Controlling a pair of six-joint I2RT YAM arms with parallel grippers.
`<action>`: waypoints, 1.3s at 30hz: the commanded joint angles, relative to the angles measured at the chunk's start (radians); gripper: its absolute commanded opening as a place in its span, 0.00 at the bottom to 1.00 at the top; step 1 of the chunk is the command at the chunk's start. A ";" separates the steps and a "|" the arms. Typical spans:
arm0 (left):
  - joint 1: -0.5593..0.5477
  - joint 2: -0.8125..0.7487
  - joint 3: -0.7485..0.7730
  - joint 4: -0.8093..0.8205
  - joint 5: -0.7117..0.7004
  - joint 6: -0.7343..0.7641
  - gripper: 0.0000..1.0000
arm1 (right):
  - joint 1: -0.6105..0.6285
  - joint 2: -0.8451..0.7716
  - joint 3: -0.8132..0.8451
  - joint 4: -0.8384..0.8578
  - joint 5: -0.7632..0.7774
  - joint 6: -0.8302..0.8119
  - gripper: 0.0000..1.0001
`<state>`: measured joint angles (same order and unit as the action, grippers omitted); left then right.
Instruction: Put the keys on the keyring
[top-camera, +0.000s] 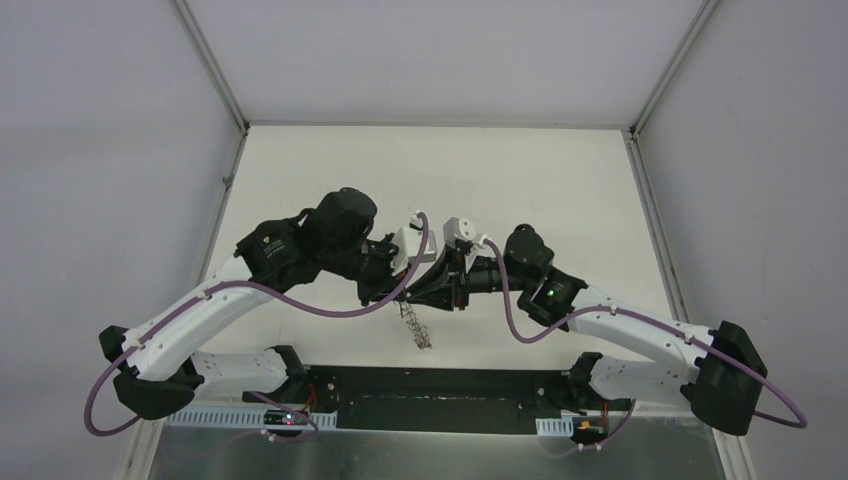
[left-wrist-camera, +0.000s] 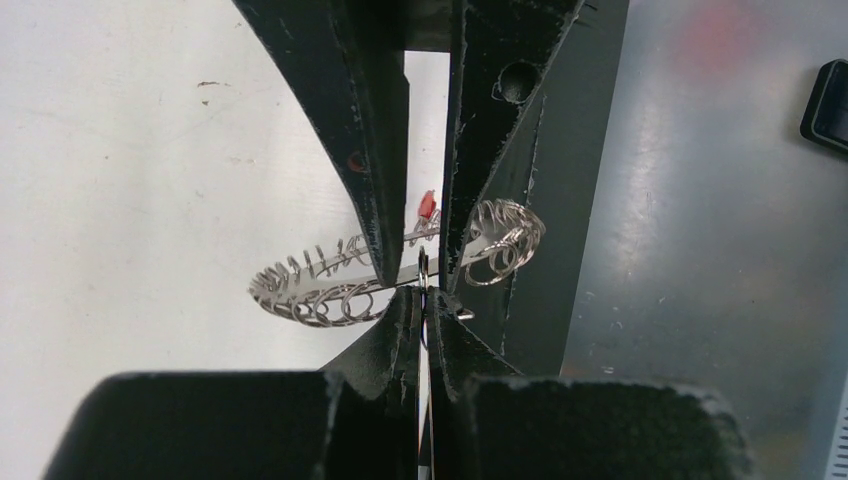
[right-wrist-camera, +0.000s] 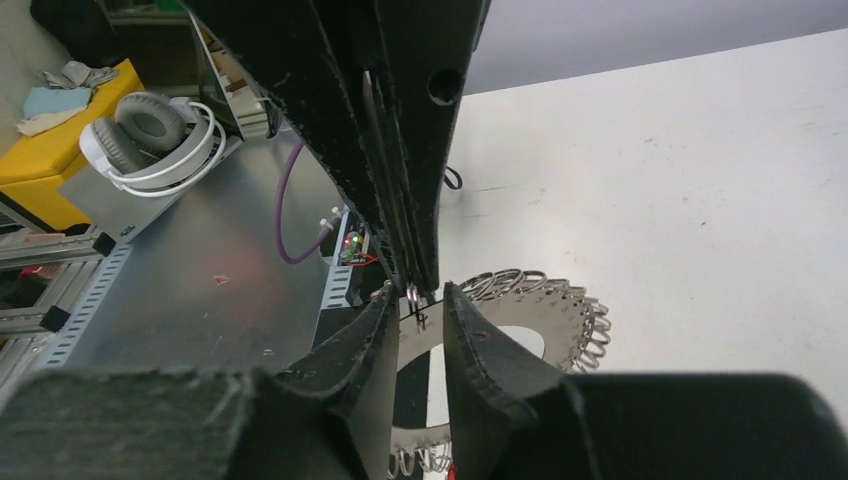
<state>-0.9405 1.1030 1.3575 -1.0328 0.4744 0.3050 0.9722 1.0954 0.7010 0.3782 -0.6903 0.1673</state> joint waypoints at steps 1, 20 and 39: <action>0.005 -0.022 0.014 0.042 0.027 -0.004 0.00 | 0.008 0.001 0.046 0.076 -0.021 0.013 0.20; 0.006 -0.199 -0.162 0.364 -0.036 -0.195 0.50 | 0.008 -0.139 -0.054 0.113 0.136 0.020 0.00; 0.005 -0.537 -0.569 0.889 0.052 -0.013 0.47 | 0.008 -0.186 -0.108 0.305 0.007 0.049 0.00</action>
<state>-0.9405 0.5728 0.8051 -0.2527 0.5060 0.2165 0.9760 0.9283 0.5854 0.5480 -0.6243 0.1947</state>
